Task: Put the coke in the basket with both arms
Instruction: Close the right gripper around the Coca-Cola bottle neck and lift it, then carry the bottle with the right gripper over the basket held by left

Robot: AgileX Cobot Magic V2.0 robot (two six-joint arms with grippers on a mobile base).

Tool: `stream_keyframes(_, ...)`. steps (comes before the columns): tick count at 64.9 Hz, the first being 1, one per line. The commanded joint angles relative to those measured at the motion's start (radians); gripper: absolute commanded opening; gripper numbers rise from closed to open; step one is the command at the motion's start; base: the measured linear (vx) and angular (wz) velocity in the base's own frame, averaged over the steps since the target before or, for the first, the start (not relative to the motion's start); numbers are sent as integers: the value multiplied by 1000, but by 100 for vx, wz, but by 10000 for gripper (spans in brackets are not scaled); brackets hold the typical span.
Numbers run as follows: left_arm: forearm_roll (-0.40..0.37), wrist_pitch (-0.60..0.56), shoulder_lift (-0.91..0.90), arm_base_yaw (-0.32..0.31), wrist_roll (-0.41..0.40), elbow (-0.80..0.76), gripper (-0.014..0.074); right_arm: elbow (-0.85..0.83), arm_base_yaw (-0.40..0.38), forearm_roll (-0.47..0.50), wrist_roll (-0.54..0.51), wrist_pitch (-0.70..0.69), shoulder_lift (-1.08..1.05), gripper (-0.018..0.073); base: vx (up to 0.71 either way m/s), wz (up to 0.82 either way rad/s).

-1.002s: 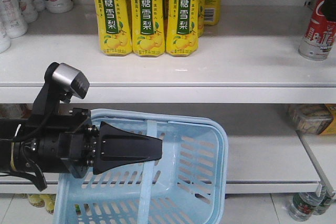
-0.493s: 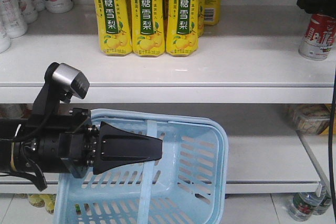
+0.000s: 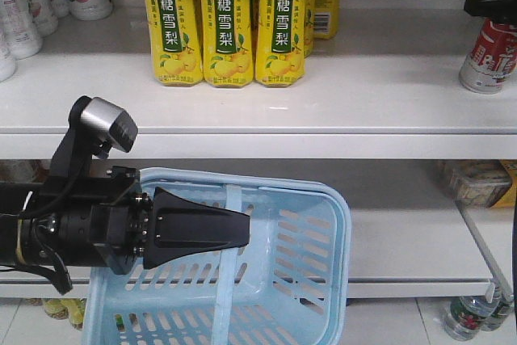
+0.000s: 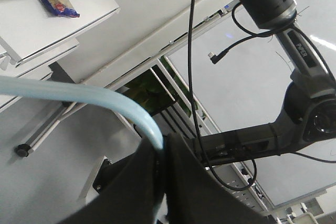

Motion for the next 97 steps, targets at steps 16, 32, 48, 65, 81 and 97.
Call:
stream_keyframes(16,-86,-200,-30,-6,2,-24,-7,-34,-5,-5,-83,212,-254,-8,0,0)
stream_keyframes(32,-86,-200,-30,-6,2,-24,-7,-34,-4,138,-172,458,-450,-5,0,0)
stream_keyframes(48,-86,-200,-30,-6,2,-24,-7,-31,-4,506,-371,771,-508,-5,0,0)
stream_keyframes(65,-86,-200,-30,-6,2,-24,-7,-31,-4,714,-471,979,-473,-5,0,0)
stream_keyframes(81,-86,-200,-30,-6,2,-24,-7,-31,-4,713,-470,1087,-460,-5,0,0)
stream_keyframes(97,-86,-200,-30,-6,2,-24,-7,-31,-4,712,-467,1165,-460,-5,0,0)
